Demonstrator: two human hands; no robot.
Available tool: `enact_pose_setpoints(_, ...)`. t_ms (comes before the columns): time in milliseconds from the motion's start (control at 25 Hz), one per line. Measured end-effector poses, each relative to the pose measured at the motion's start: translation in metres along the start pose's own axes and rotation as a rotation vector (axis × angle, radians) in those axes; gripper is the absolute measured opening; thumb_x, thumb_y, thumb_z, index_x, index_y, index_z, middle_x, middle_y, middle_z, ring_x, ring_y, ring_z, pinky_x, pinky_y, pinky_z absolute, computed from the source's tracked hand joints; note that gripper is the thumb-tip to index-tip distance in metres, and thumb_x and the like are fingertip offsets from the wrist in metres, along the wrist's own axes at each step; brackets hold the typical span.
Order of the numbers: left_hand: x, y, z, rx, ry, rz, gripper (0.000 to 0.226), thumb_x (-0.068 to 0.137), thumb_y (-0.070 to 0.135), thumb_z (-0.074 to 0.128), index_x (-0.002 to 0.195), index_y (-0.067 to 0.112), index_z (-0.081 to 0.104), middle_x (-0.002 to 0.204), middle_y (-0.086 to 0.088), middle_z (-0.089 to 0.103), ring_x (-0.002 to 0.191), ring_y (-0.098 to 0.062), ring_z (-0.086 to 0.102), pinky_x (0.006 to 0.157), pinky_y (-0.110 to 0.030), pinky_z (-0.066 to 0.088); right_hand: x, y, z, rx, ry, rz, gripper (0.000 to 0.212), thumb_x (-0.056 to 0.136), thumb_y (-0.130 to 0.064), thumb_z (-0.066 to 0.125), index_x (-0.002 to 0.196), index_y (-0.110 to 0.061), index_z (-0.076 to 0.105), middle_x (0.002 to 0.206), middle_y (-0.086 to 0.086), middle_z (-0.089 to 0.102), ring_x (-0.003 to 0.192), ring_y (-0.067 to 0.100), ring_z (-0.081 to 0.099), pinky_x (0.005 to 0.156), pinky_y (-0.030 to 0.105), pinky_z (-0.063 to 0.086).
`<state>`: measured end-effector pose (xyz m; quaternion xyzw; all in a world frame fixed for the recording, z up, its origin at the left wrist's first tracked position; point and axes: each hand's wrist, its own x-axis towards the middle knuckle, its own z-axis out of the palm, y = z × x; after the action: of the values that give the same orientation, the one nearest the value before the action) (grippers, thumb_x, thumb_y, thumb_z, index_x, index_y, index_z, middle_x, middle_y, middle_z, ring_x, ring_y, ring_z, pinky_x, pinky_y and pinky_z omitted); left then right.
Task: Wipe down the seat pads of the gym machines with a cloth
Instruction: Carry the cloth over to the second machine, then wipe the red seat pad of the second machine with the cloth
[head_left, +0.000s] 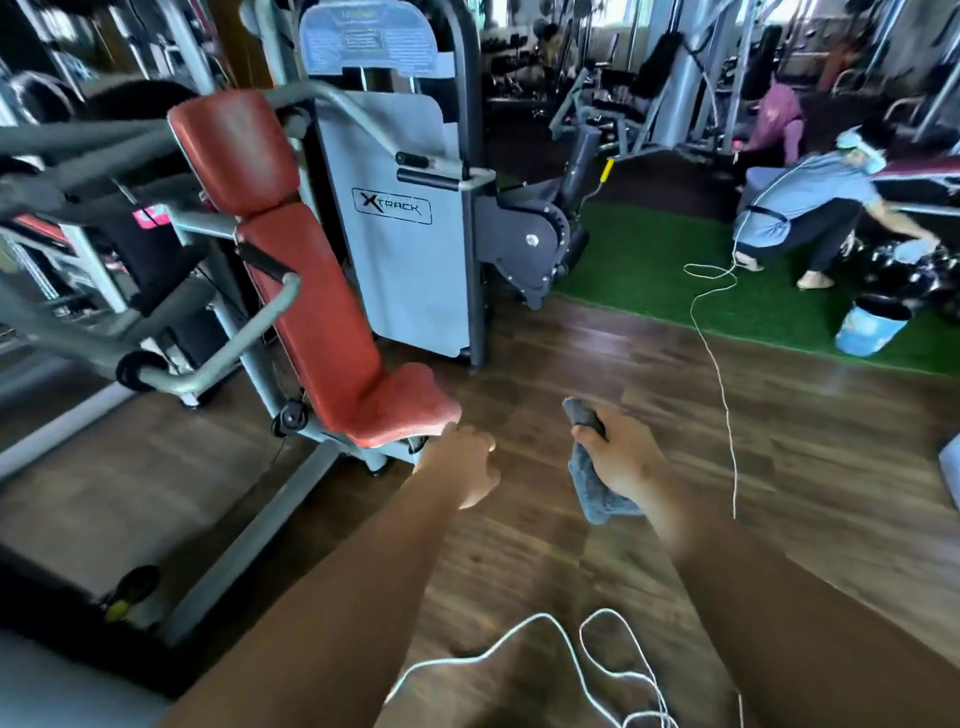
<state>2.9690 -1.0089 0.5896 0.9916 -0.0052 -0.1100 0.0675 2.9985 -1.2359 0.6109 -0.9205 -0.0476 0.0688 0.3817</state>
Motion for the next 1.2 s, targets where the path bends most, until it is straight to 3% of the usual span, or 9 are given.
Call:
enact_pose_setpoints(120, 0.067, -0.032, -0.022, 0.003, 0.005, -0.04, 0.052, 0.094, 0.043, 0.056, 0.144, 0.027, 0.053, 0.144, -0.004, 0.054, 0.137, -0.029, 0.043, 0.107, -0.043, 0.045, 0.08, -0.022, 0.006, -0.019, -0.044, -0.019, 0.031, 0.094, -0.044, 0.05, 0.122, -0.033, 0.06, 0.107, -0.006, 0.072, 0.105, 0.021, 0.066, 0.097, 0.042, 0.051)
enact_pose_setpoints(320, 0.155, -0.073, -0.041, -0.017, 0.004, -0.171, 0.043, 0.094, 0.039, 0.052, 0.135, 0.027, 0.058, 0.134, -0.003, 0.057, 0.13, -0.028, 0.045, 0.102, -0.046, 0.046, 0.204, -0.048, 0.025, -0.053, -0.174, -0.114, 0.026, 0.095, -0.042, 0.052, 0.117, -0.033, 0.061, 0.104, -0.004, 0.072, 0.102, 0.021, 0.067, 0.093, 0.035, 0.05)
enact_pose_setpoints(400, 0.19, -0.09, -0.042, -0.053, 0.017, -0.264, 0.045, 0.094, 0.036, 0.049, 0.137, 0.028, 0.057, 0.135, -0.001, 0.056, 0.129, -0.027, 0.045, 0.103, -0.046, 0.046, 0.262, -0.056, 0.037, -0.036, -0.266, -0.156, 0.025, 0.094, -0.045, 0.051, 0.114, -0.035, 0.061, 0.106, -0.003, 0.073, 0.104, 0.022, 0.069, 0.096, 0.039, 0.052)
enact_pose_setpoints(520, 0.232, -0.115, -0.047, -0.132, 0.052, -0.455, 0.049, 0.092, 0.038, 0.053, 0.141, 0.03, 0.056, 0.136, -0.002, 0.056, 0.132, -0.028, 0.045, 0.104, -0.048, 0.047, 0.349, -0.076, 0.053, -0.144, -0.362, -0.305, 0.025, 0.098, -0.039, 0.051, 0.118, -0.03, 0.062, 0.112, -0.001, 0.072, 0.109, 0.024, 0.066, 0.09, 0.03, 0.046)
enact_pose_setpoints(600, 0.249, -0.125, -0.05, -0.192, 0.076, -0.58, 0.049, 0.092, 0.041, 0.055, 0.139, 0.029, 0.057, 0.136, -0.004, 0.057, 0.132, -0.029, 0.047, 0.104, -0.048, 0.048, 0.393, -0.093, 0.061, -0.218, -0.418, -0.418, 0.028, 0.099, -0.037, 0.051, 0.121, -0.024, 0.062, 0.115, 0.003, 0.072, 0.112, 0.027, 0.065, 0.09, 0.031, 0.046)
enact_pose_setpoints(720, 0.265, -0.137, -0.048, -0.273, 0.109, -0.723, 0.049, 0.09, 0.043, 0.059, 0.137, 0.03, 0.058, 0.138, -0.002, 0.057, 0.132, -0.028, 0.047, 0.101, -0.045, 0.049, 0.447, -0.116, 0.081, -0.266, -0.529, -0.494, 0.032, 0.099, -0.039, 0.051, 0.126, -0.025, 0.06, 0.118, 0.004, 0.071, 0.115, 0.027, 0.064, 0.098, 0.036, 0.047)
enact_pose_setpoints(880, 0.287, -0.157, -0.034, -0.362, 0.118, -0.857, 0.051, 0.088, 0.04, 0.06, 0.138, 0.03, 0.058, 0.139, -0.001, 0.057, 0.135, -0.027, 0.043, 0.102, -0.043, 0.048, 0.493, -0.139, 0.129, -0.276, -0.694, -0.578, 0.032, 0.097, -0.042, 0.053, 0.127, -0.031, 0.058, 0.118, -0.001, 0.072, 0.114, 0.023, 0.065, 0.098, 0.035, 0.049)
enact_pose_setpoints(1200, 0.365, -0.224, 0.034, -0.434, 0.056, -0.928, 0.047, 0.093, 0.042, 0.057, 0.138, 0.029, 0.058, 0.141, 0.0, 0.054, 0.137, -0.027, 0.04, 0.107, -0.044, 0.046, 0.565, -0.128, 0.244, -0.304, -0.782, -0.66, 0.035, 0.098, -0.038, 0.053, 0.129, -0.024, 0.059, 0.119, 0.004, 0.072, 0.111, 0.027, 0.067, 0.095, 0.037, 0.052)
